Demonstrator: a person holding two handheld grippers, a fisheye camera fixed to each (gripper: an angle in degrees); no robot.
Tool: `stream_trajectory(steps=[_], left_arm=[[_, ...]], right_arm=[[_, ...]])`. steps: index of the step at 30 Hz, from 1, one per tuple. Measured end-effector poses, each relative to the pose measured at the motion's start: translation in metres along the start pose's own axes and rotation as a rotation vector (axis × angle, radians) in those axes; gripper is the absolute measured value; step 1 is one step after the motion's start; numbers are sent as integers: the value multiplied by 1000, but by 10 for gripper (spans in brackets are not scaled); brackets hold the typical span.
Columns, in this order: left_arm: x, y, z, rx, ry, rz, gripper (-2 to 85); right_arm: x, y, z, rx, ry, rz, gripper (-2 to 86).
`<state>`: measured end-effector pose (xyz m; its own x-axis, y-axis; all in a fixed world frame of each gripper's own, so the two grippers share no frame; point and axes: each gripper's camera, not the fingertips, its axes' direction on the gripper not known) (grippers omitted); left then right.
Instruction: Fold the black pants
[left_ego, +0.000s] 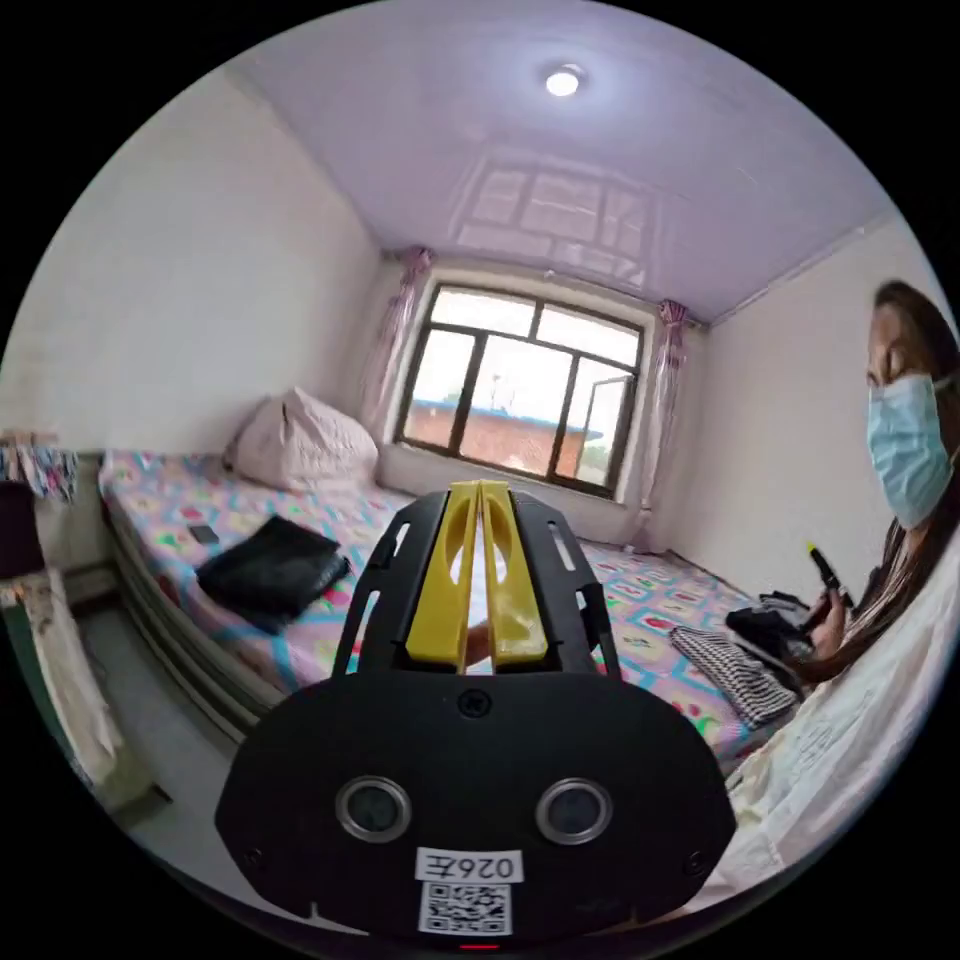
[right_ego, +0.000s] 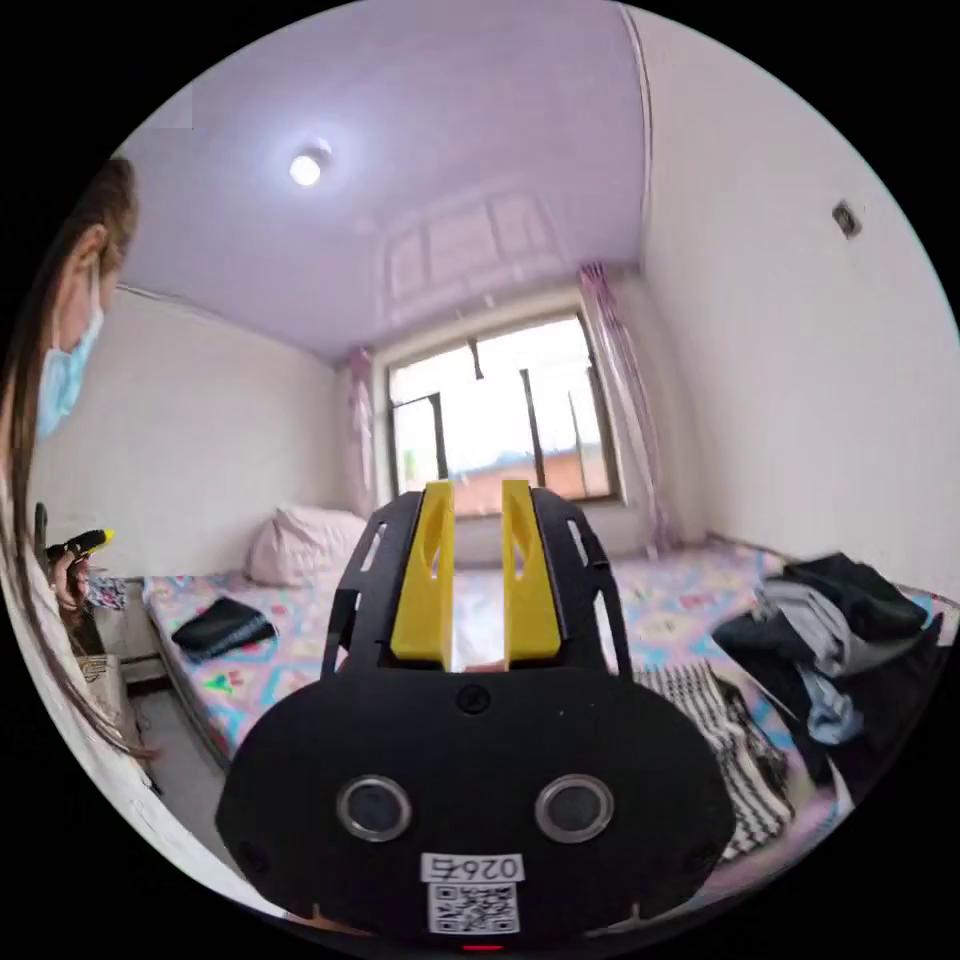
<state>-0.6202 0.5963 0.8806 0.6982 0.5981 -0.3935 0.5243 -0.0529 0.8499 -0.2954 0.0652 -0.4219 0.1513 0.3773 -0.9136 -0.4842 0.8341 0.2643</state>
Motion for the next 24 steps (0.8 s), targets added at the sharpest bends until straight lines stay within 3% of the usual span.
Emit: stream_trajectory(steps=[3,5,7,9,12,16,24], left_arm=[[29,-28,-73,179,54,175,-10],[28,-38,-107,248,210,168,-10],[22,-43,-135,275,476,166,-10],[21,-39,-149,305,568,180,-10],[21,-29,-158,348,538,163,-10],[9,-25,-134,342,632,95,-9],[-8,-57,-53,121,292,-46,-6]], right_arm=[[-58,3,-43,194,-186,-53,-2],[-96,12,-71,263,-266,-83,-6],[-118,21,-89,300,-304,-111,-5],[-132,31,-102,340,-360,-126,0],[-138,42,-100,312,-482,-47,30],[-135,61,-61,165,-660,-15,-5],[-138,134,37,-47,-602,7,-11]])
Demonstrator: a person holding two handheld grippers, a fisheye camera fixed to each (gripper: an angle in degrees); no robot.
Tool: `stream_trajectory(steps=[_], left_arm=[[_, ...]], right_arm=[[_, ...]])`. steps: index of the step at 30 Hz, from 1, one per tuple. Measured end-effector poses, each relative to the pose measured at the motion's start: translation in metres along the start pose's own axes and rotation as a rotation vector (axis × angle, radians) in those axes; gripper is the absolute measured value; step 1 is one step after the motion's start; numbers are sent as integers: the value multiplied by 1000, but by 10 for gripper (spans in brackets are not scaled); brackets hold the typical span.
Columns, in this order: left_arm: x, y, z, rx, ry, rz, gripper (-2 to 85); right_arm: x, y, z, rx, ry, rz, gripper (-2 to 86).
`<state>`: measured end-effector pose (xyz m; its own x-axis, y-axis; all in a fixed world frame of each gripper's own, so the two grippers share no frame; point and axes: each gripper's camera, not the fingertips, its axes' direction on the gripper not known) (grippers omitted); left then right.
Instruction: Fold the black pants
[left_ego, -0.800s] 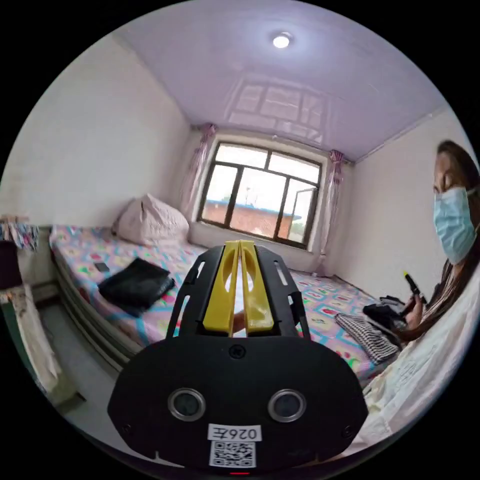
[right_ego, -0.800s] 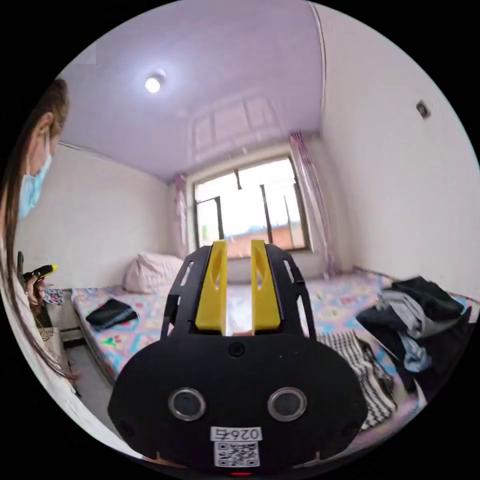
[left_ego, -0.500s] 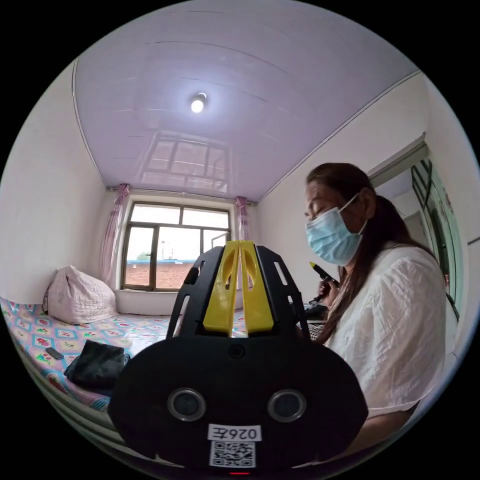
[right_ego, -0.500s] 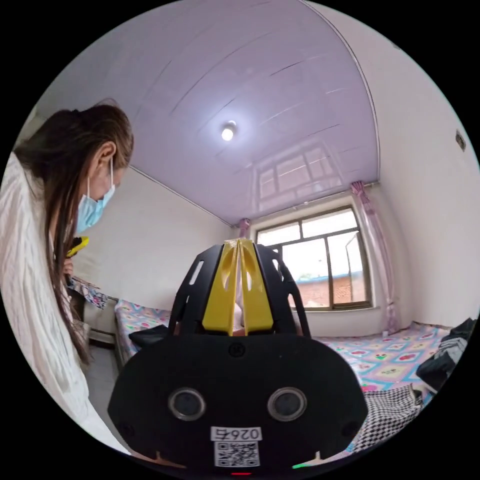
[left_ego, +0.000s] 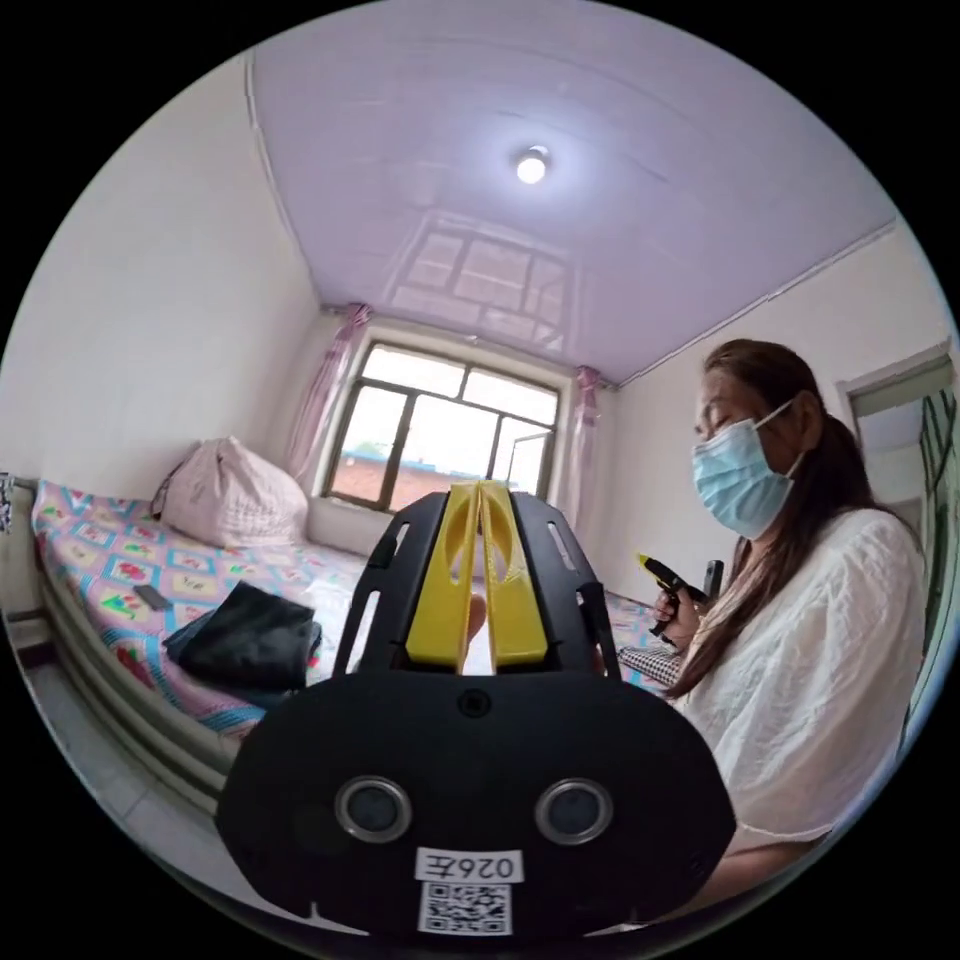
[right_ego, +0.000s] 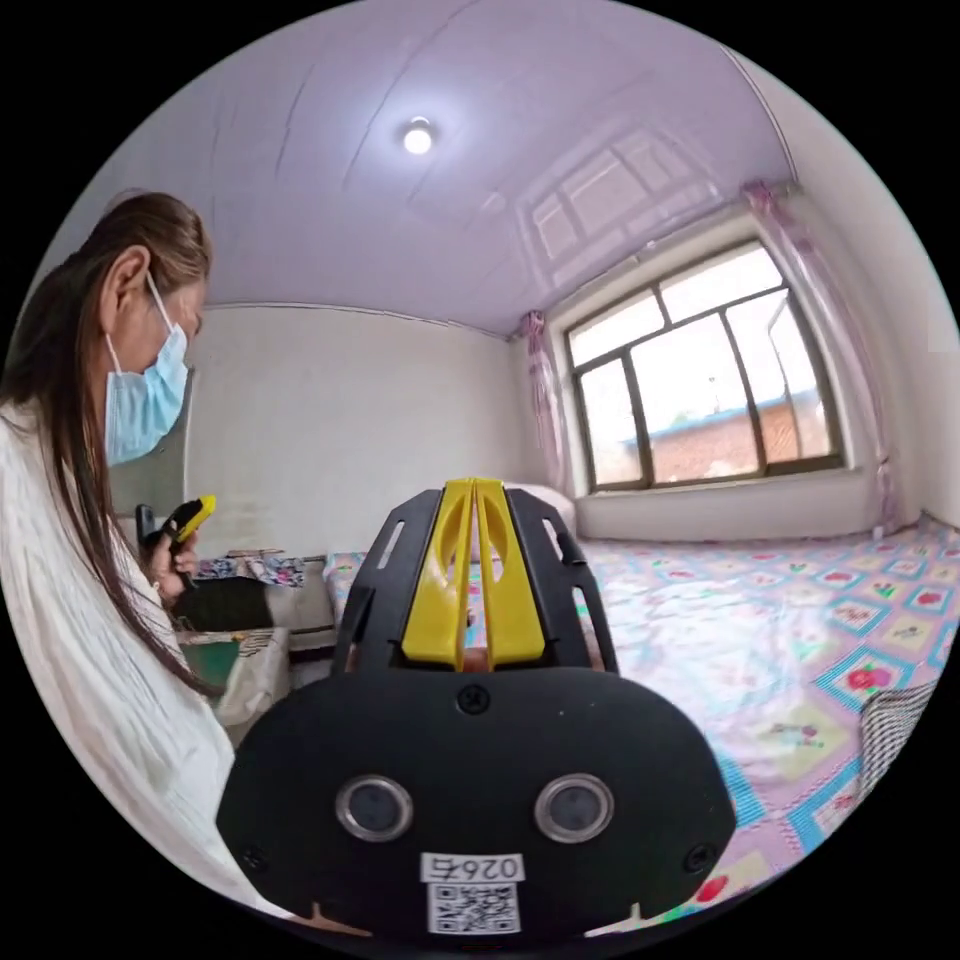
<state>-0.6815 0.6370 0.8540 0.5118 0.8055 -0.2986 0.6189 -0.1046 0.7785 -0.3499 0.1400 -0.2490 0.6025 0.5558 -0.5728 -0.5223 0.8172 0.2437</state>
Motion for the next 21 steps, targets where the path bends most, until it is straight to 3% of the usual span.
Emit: stream_trajectory(steps=[4,8,16,21], left_arm=[[-29,-7,43,-94,-206,-96,30],[-61,-12,81,-178,-292,-157,58],[-221,15,149,-440,-520,-425,130],[-368,48,193,-575,-411,-661,135]], right_arm=[[44,39,79,-144,-246,168,-10],[61,84,160,-340,-444,237,-9],[54,156,295,-581,-497,283,-5],[23,194,394,-746,-396,191,37]])
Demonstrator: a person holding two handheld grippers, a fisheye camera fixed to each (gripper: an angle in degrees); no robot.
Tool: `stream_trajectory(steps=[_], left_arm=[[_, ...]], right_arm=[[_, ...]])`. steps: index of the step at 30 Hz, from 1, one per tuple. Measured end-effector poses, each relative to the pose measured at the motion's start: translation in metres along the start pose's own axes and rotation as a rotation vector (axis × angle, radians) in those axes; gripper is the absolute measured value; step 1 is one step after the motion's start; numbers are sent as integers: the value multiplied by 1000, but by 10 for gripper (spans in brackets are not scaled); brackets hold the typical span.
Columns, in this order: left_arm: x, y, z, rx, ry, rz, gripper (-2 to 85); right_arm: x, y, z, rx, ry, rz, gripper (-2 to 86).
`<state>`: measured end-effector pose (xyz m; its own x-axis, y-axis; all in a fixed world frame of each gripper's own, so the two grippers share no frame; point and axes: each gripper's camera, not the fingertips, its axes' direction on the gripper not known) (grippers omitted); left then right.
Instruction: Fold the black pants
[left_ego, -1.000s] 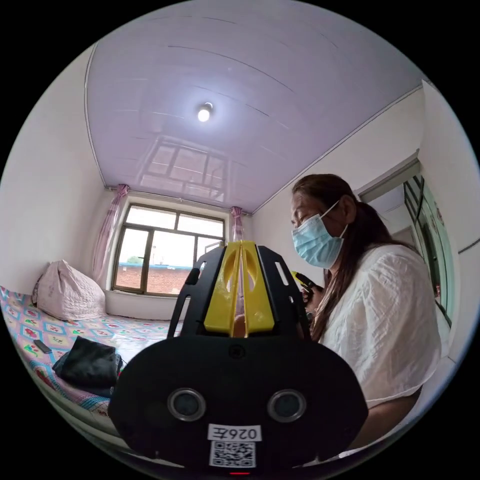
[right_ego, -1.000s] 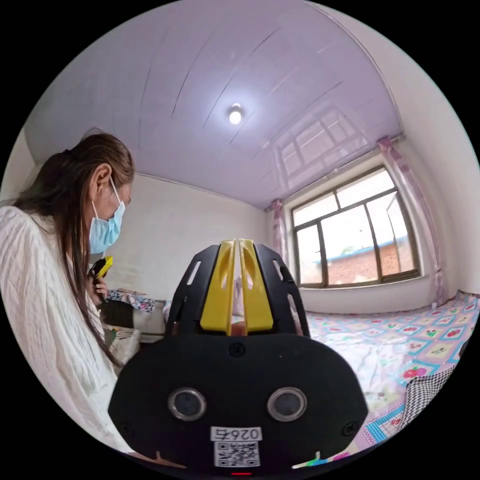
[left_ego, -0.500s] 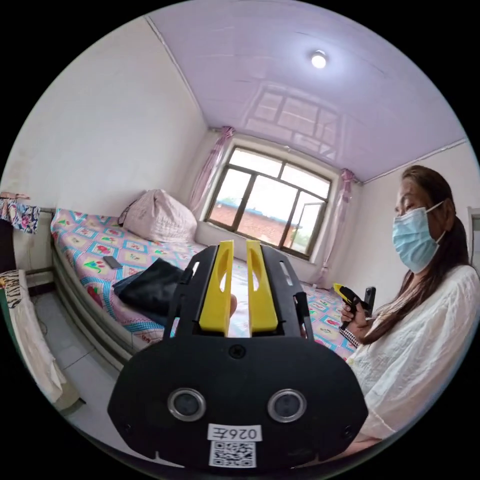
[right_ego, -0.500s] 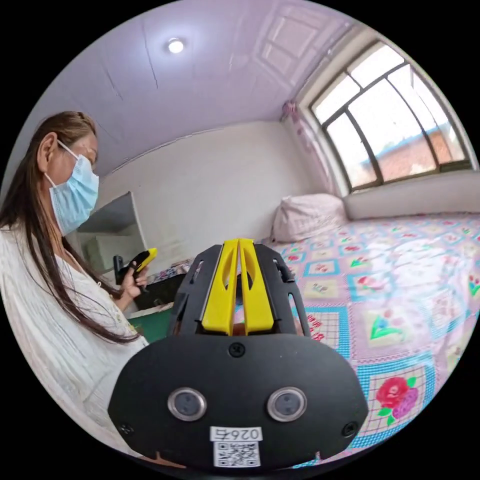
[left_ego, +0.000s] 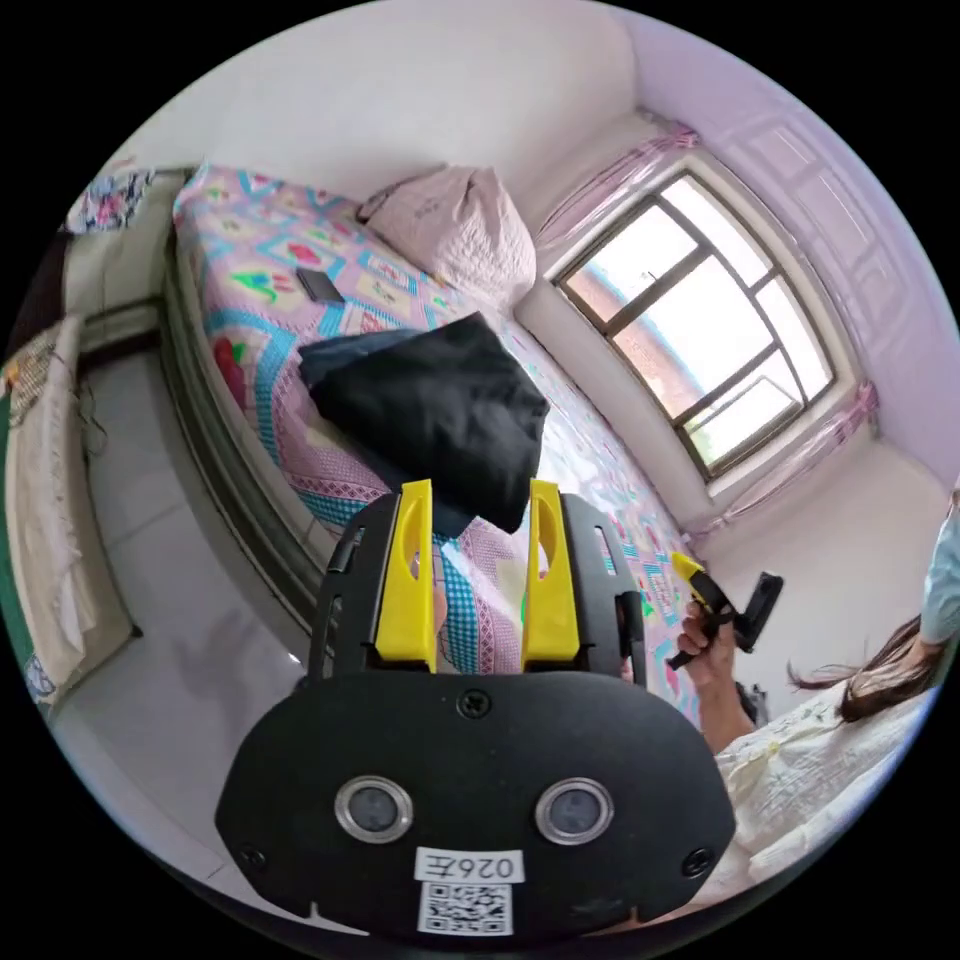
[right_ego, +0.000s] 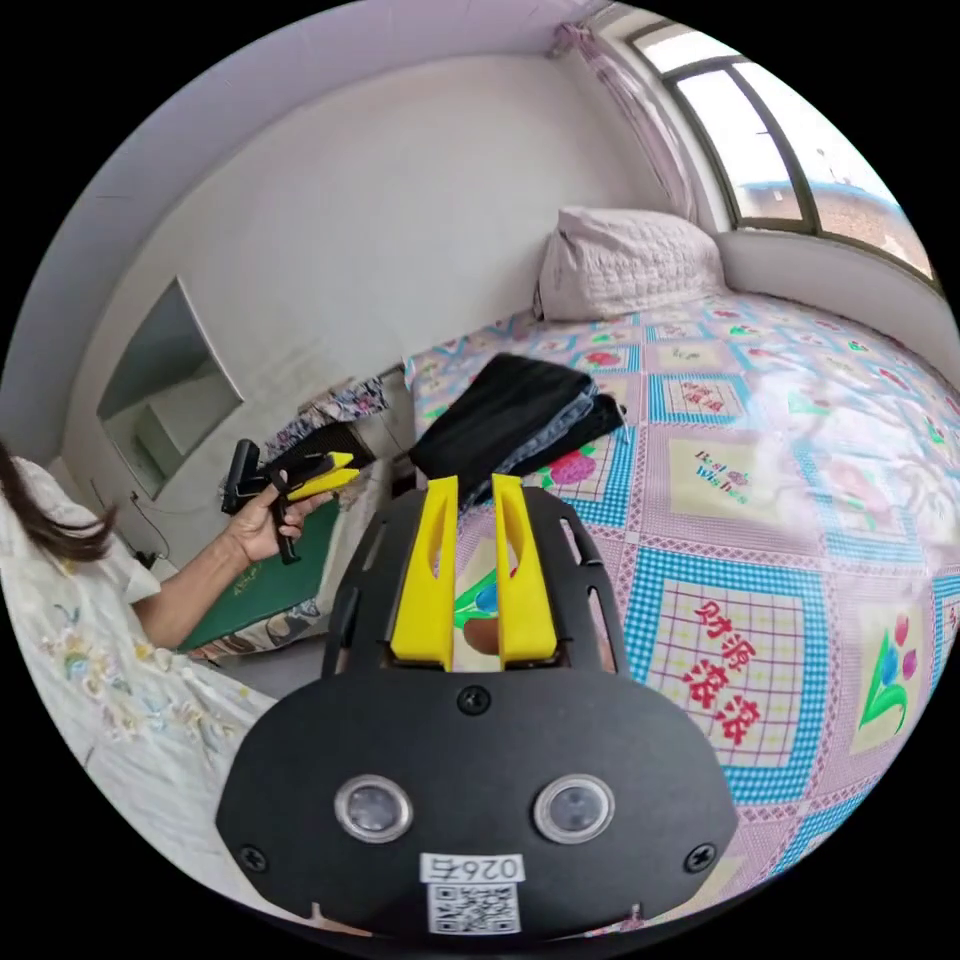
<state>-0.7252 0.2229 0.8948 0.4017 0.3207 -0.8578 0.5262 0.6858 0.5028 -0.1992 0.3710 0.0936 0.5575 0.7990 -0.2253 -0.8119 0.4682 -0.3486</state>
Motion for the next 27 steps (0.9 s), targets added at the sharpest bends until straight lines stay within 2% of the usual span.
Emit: stream_trajectory(steps=[3,7,10,11,15,19,22,24,27], left_arm=[[-47,-46,32,-81,137,-90,134],[-72,-99,49,-215,161,-76,140],[-88,-123,47,-299,215,-97,151],[-91,-127,45,-308,240,-106,154],[-107,-145,29,-337,454,-196,190],[-121,-173,11,-147,764,-364,246],[-130,-206,-9,11,895,-436,234],[-122,-228,-15,-47,964,-384,208],[-78,-246,-23,-239,889,-183,166]], right_arm=[[8,-18,82,-137,15,53,98],[13,-36,175,-265,-36,170,126],[17,-54,215,-382,-26,244,31],[17,-65,212,-383,0,270,9],[5,-105,181,-304,-5,147,-7],[19,-144,122,-121,-225,167,-9],[27,-154,63,22,-363,132,-10],[27,-151,22,74,-388,82,-10],[14,-131,-33,48,-291,7,-10]])
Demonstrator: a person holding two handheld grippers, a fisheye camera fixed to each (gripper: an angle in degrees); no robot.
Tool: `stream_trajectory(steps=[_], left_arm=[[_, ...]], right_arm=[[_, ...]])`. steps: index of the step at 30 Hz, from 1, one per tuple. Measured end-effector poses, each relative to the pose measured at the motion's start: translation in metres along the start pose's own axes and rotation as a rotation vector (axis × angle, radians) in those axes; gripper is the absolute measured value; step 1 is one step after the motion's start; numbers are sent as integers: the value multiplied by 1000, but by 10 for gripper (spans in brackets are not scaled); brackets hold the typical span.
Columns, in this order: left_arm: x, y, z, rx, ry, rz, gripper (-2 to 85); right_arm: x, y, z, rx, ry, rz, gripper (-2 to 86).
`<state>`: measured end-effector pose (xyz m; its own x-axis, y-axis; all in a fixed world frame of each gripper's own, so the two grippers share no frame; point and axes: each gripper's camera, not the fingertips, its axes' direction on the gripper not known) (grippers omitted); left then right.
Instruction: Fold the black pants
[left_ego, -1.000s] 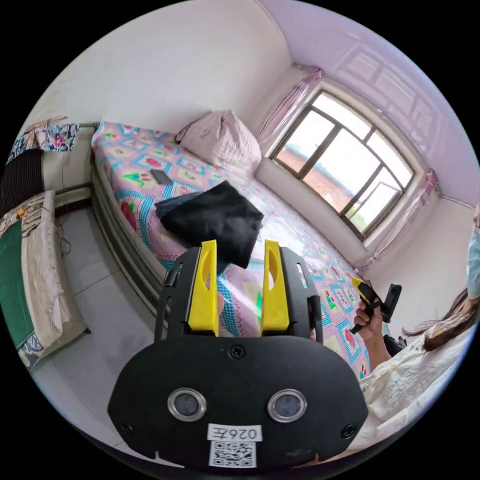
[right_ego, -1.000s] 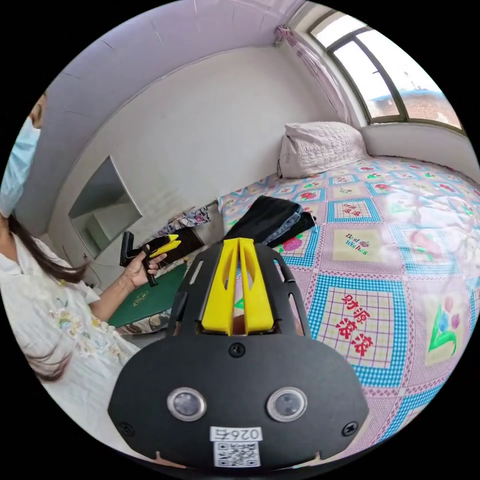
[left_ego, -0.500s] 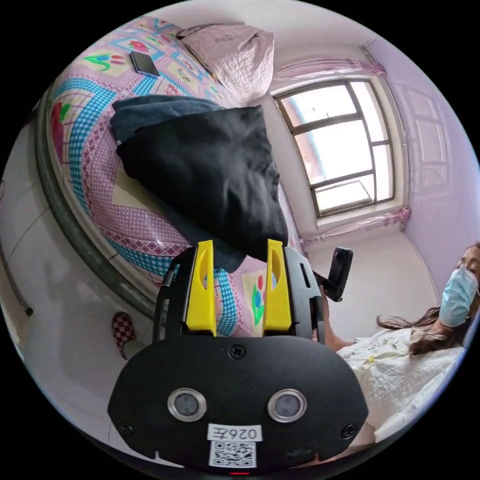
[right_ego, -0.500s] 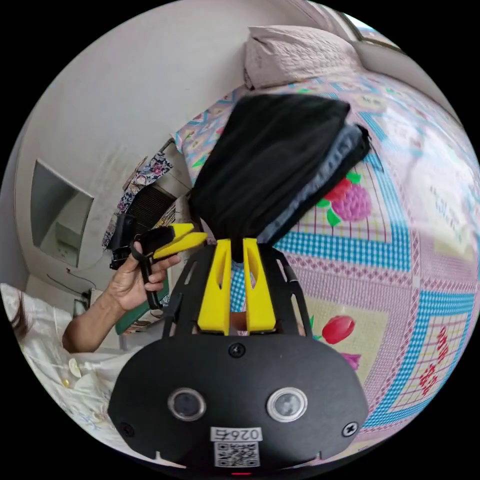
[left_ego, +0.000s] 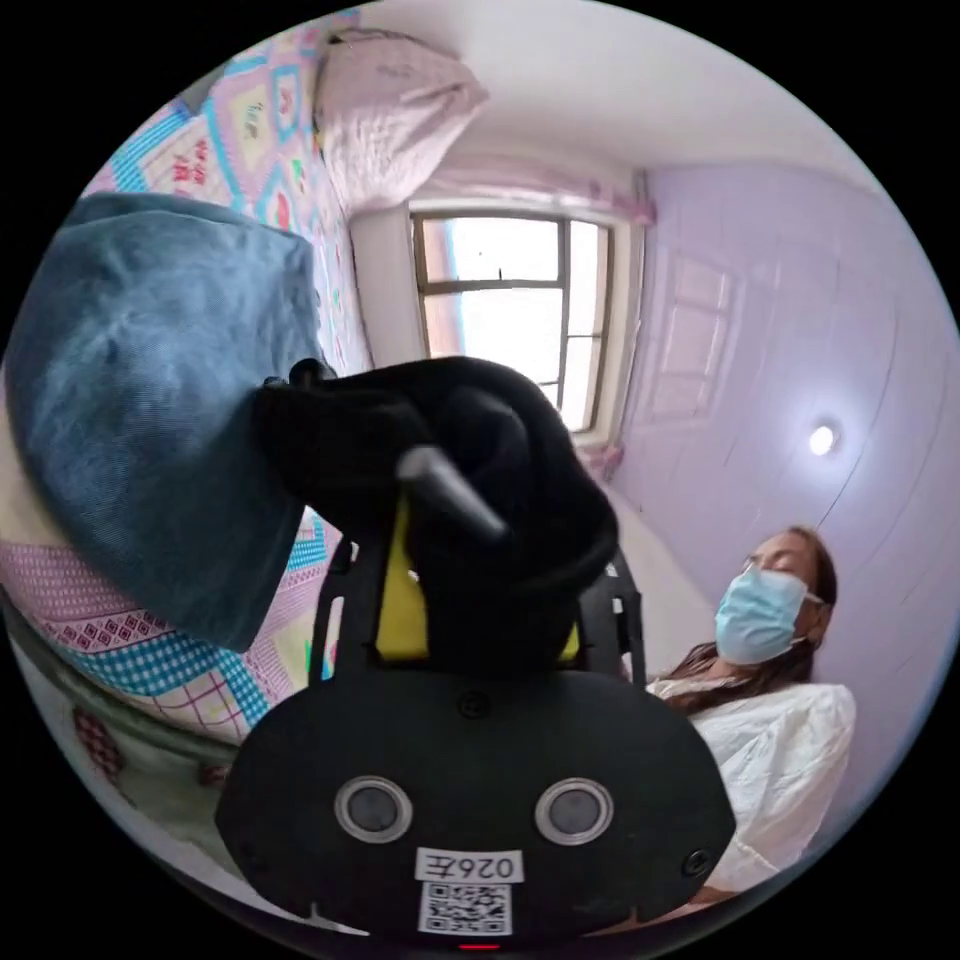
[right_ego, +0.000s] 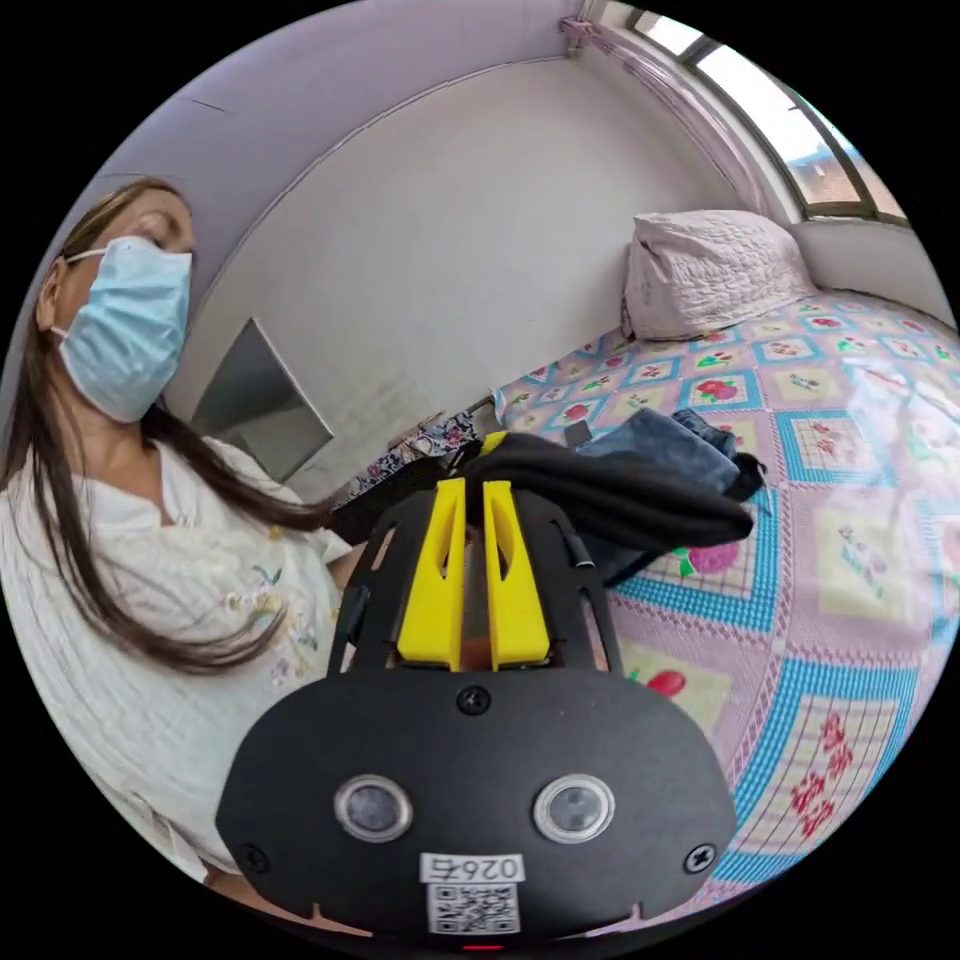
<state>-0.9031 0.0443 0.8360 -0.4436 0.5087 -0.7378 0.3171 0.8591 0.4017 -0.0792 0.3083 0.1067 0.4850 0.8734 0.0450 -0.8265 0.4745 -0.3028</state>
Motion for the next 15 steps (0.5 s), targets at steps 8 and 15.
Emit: stream_trajectory(steps=[8,15], left_arm=[[44,48,141,-327,102,111,156],[145,152,332,-576,241,480,139]], right_arm=[[-28,70,-162,239,155,168,-9],[-90,99,-324,415,364,-40,-7]])
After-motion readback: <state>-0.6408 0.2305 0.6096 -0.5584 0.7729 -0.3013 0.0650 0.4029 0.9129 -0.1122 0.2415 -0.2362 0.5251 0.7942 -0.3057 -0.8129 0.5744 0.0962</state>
